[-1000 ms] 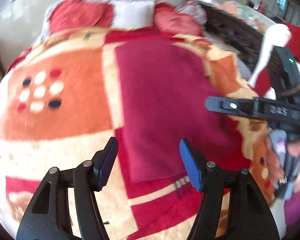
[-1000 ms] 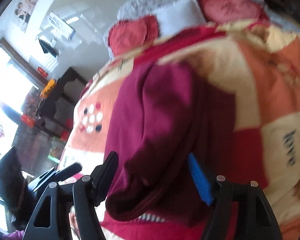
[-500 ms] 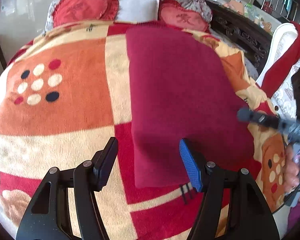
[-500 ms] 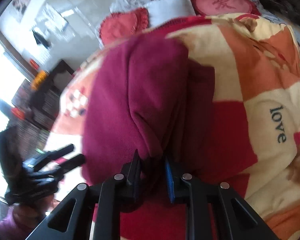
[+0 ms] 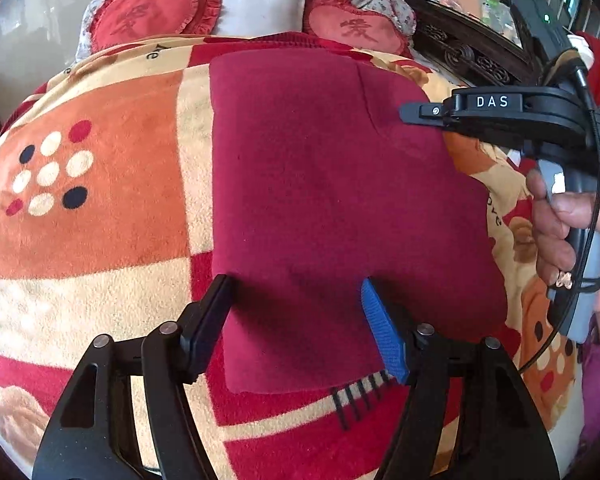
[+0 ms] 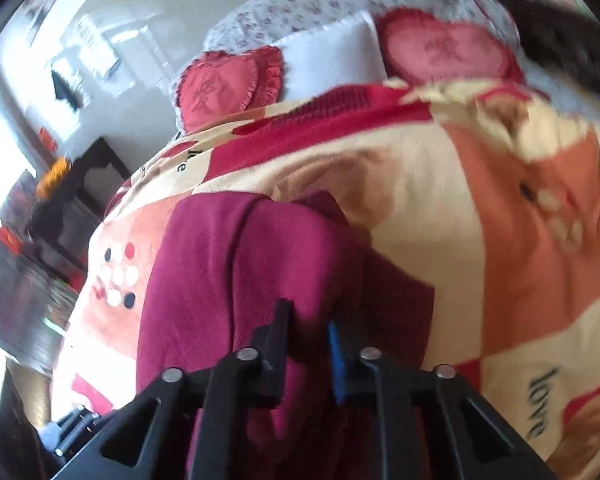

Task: Fold small clothes

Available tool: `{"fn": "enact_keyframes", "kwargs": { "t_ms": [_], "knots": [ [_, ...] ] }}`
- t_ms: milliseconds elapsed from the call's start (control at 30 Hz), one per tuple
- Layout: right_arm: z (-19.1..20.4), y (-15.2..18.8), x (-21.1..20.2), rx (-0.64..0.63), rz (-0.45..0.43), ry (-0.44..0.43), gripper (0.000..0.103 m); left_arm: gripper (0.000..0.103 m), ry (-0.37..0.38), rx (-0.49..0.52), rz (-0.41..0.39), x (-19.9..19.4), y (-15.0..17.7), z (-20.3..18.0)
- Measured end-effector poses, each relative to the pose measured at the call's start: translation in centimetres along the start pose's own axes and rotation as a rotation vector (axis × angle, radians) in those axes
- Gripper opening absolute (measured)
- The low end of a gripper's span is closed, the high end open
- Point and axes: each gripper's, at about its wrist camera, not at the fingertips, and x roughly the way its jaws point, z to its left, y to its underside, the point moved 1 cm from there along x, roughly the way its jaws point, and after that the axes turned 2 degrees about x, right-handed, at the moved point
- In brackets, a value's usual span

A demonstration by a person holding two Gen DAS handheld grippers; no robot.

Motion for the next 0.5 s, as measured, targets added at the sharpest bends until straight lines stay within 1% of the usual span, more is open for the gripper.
{"fn": "enact_keyframes", "kwargs": {
  "t_ms": [67, 133, 200, 333, 367, 500],
  "knots": [
    [-0.3, 0.0, 0.1, -0.021, -0.002, 0.036, 0.008, 0.068, -0.004, 0.021, -0.005, 0.2, 0.0, -0.3],
    [-0.8, 0.1, 1.4, -0.035, 0.014, 0.087, 0.008, 0.068, -0.013, 0.046, -0.009, 0.4, 0.0, -0.7],
    [-1.2, 0.7, 2.2, -0.041, 0.018, 0.115, 0.008, 0.068, -0.026, 0.065, -0.010, 0.5, 0.0, -1.1],
    [-2.1, 1.1, 1.6, 0.015, 0.008, 0.091, 0.008, 0.069, -0.038, 0.066, -0.005, 0.8, 0.0, -0.9],
    [-2.2, 1.1, 1.1, 0.026, 0.005, 0.087, 0.011, 0.069, -0.040, 0.066, -0.004, 0.9, 0.0, -0.9],
    [-1.2, 1.5, -1.6, 0.034, -0.015, 0.077, 0.030, 0.069, -0.039, 0.050, -0.003, 1.0, 0.0, -0.5]
  ]
}}
